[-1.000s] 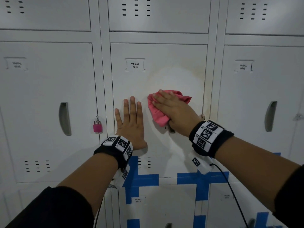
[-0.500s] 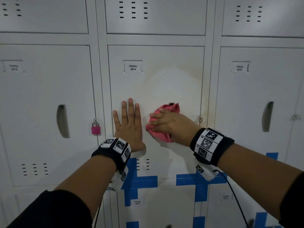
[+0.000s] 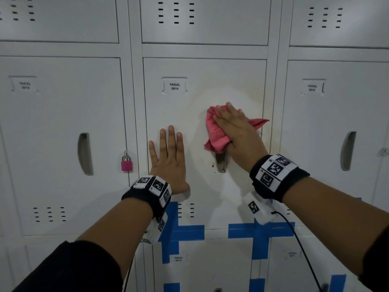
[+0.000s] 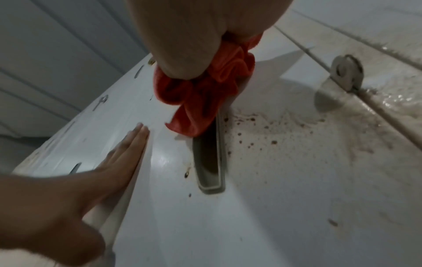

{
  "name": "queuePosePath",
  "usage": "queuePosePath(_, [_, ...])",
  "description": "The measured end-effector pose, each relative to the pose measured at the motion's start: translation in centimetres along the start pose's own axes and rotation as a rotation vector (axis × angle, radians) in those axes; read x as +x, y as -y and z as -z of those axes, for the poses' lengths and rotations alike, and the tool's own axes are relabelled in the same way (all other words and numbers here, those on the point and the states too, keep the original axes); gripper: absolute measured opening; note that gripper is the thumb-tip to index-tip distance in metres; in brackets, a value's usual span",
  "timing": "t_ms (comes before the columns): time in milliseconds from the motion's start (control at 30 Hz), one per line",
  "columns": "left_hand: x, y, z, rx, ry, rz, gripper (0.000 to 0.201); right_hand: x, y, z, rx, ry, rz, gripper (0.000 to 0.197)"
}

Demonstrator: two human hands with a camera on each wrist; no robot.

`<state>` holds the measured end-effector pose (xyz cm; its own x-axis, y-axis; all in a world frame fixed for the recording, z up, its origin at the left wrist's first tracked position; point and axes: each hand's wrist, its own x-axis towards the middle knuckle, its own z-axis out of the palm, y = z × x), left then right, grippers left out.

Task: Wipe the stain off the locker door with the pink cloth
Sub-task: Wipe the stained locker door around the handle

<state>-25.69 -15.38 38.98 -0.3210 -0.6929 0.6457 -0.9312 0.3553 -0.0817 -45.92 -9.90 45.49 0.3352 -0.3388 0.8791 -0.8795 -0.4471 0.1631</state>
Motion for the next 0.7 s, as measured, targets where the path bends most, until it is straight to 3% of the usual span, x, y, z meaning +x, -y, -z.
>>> queuePosePath(200, [-0.2,-0.5,0.2,-0.012,-0.012,0.021,0.146,-0.8,0.6,-2.1,-0.193,0.114,0.211,0.049])
queuePosePath(333, [0.0,-0.4,0.1,0.009,-0.014,0.025,0.149,-1.8,0.4,-2.8,-0.137,0.282,0.227,0.054])
queuePosePath(567, [-0.1,-0.3,0.2,-0.041,-0.044,0.007,0.133,-3.6,1.4,-2.8,-0.172,0.368,0.527,0.032])
queuePosePath(700, [0.0,0.3,0.0,-0.034,-0.006,-0.022,0.146,-4.1,0.4,-2.2,-0.164,0.438,0.617,0.034])
